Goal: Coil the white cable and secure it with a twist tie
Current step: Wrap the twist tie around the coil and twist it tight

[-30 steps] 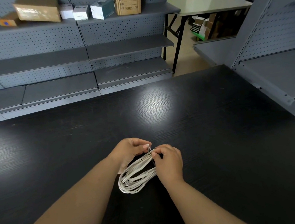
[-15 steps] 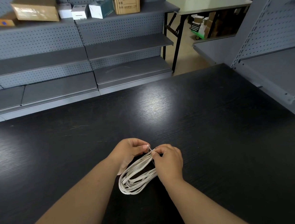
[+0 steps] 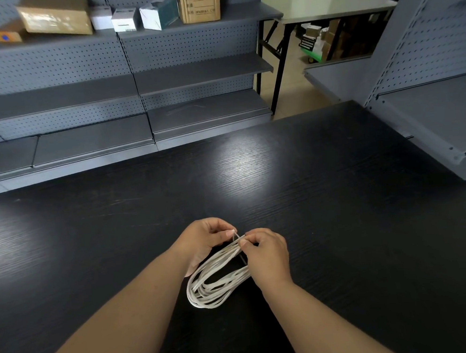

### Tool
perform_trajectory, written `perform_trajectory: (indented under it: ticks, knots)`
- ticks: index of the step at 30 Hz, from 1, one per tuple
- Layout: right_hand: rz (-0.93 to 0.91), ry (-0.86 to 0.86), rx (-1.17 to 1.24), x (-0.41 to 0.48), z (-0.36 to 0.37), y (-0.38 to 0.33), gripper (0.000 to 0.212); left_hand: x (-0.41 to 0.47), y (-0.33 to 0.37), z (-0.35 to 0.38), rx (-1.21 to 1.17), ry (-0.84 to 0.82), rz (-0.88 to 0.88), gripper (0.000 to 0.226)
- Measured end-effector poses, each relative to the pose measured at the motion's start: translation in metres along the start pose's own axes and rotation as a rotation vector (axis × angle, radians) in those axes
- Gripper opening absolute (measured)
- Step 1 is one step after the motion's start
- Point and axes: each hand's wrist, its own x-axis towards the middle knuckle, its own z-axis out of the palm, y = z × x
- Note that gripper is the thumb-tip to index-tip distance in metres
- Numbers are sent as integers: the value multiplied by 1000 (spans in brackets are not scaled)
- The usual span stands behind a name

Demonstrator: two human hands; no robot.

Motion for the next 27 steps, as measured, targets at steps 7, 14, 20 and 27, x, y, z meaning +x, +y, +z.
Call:
perform_trajectory:
  ticks: [7, 14, 20, 27]
  knots:
    - [54, -32, 38, 2, -1, -4, 15, -1, 2, 1, -14, -14, -15, 8]
    - [41, -30, 6, 2, -2, -5, 14, -3, 4, 0, -1, -9, -46, 8]
    - [5, -16, -44, 1, -2, -4, 18, -4, 6, -2, -43, -22, -90, 11]
    - [2, -1, -56, 0, -1, -4, 17, -6, 9, 0, -33, -25, -91, 11]
